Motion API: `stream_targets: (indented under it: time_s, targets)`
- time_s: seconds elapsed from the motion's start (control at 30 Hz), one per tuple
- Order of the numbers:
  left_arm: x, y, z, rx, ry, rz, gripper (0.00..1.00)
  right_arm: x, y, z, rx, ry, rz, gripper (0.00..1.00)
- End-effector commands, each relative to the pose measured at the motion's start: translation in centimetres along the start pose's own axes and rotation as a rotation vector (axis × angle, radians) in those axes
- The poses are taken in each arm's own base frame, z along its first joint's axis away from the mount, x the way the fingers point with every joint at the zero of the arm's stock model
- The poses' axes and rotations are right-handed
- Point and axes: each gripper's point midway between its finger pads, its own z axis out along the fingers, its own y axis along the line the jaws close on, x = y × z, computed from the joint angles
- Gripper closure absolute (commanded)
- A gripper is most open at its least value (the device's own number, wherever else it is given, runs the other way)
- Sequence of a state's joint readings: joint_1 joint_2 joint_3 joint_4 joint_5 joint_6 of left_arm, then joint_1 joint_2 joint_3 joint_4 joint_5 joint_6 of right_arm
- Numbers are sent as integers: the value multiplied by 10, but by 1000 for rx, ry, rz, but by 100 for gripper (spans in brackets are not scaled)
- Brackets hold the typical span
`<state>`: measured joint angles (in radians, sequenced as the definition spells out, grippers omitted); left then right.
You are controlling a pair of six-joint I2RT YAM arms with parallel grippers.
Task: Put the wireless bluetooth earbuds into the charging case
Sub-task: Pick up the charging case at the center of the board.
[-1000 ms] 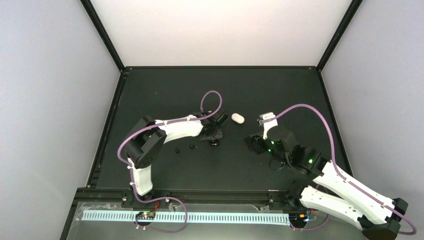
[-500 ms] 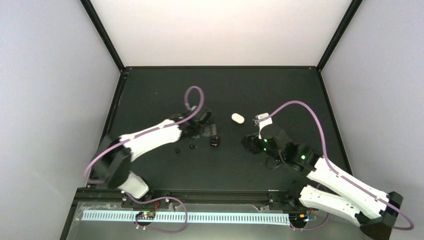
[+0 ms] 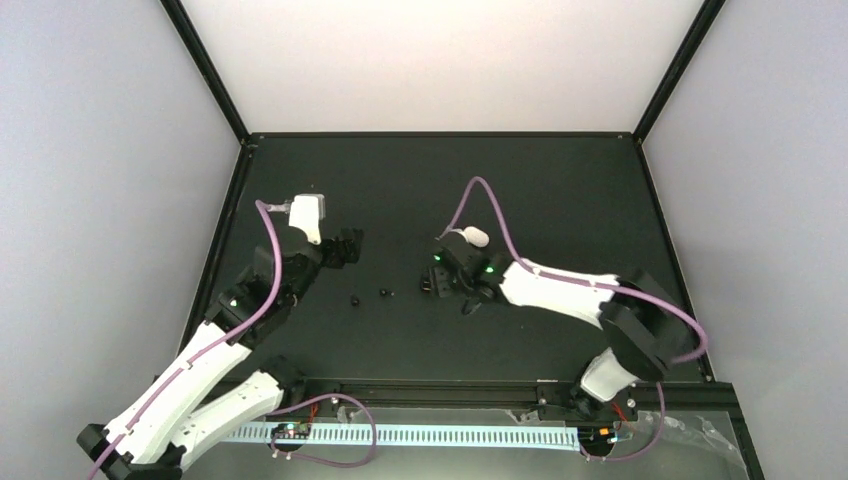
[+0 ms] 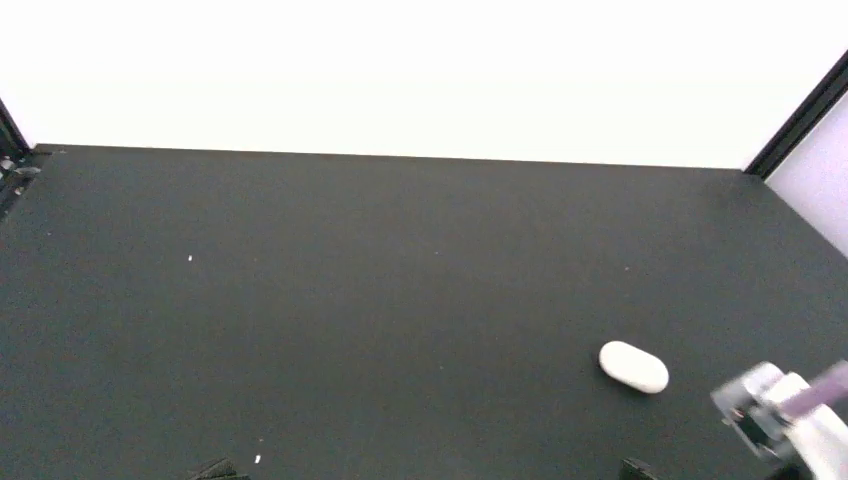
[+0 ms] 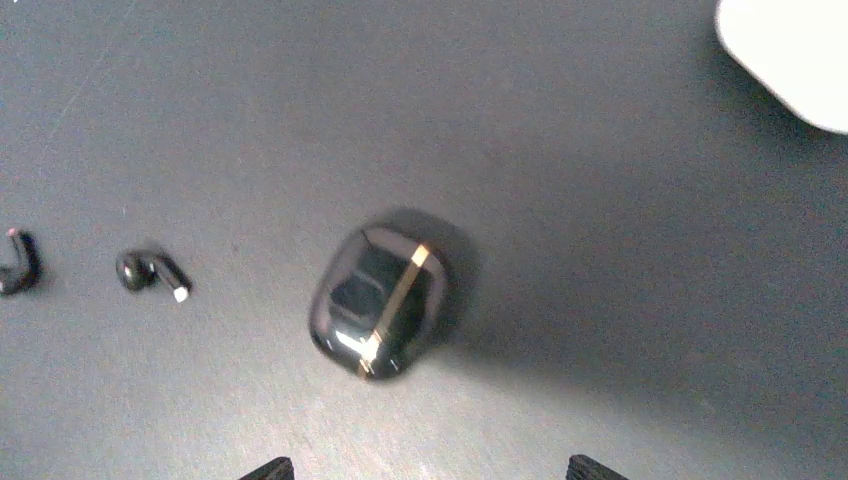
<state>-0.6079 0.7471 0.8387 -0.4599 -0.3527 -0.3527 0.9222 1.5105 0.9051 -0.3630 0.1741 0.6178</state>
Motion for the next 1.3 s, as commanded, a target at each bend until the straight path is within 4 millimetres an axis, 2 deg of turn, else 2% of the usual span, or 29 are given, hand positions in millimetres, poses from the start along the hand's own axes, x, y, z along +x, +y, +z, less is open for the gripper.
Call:
stream_targets:
  time_s: [0.0, 0.23, 0.37, 0.53, 0.7, 0.77, 0.97, 1.13, 1.27]
  targets:
    - [12, 7, 4, -22, -9, 87, 1, -32, 24, 25, 13, -60, 68, 29]
    - [12, 2, 1, 11, -3, 78, 1, -24, 21, 64, 107, 10, 52, 28]
    - [12, -1, 1, 28, 0, 80, 1, -22, 22, 72, 119, 28, 35, 28]
    - [14, -3, 3, 36, 9, 83, 1, -11, 11, 83, 183, 68, -14, 33]
    - [15, -4, 5, 37, 15, 85, 1, -1, -10, 78, 255, 72, -50, 34]
    - [16, -4, 5, 40, 17, 84, 1, -1, -11, 73, 244, 63, -62, 34]
    - [17, -7, 8, 55, 25, 81, 1, -7, 11, 70, 145, 81, -143, 35]
    - [20, -9, 9, 63, 40, 86, 1, -11, 18, 77, 133, 105, -213, 37]
    - [20, -11, 10, 75, 44, 89, 1, -5, 20, 84, 131, 153, -280, 38]
